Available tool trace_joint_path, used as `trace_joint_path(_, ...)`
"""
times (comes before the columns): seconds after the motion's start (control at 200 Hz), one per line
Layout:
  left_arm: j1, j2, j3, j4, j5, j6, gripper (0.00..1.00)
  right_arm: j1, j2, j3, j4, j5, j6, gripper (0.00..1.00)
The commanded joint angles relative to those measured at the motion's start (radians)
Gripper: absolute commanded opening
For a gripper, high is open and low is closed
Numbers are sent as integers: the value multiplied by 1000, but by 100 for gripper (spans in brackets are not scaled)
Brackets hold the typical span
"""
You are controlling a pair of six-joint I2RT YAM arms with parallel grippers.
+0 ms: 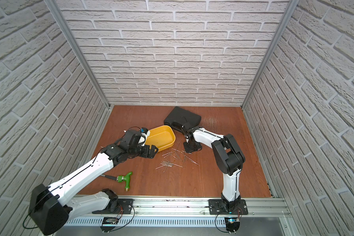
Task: Put the nails on the desktop into the storage box
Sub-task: Pick up the nail from the center of the board.
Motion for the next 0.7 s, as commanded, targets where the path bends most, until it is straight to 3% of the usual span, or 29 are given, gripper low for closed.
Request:
trace_joint_path(0.0,6,15,6,30,21,-5,98,11,5,-29,22,2,0,6)
trace_joint_path(0.055,7,22,10,29,26,-8,98,11,-2,-34,26,0,-2,2)
trace_joint_path(0.395,9,42,19,103,85,-57,98,3,-136,-44,44,-49,-1,2)
trace_joint_path(0.59,53,29,-17,217,177,-117,98,-43,-233,-70,76,-176,51,2)
trace_joint_path(0.695,96,12,-58,328,270,-170,98,-82,-296,-114,127,-308,88,2)
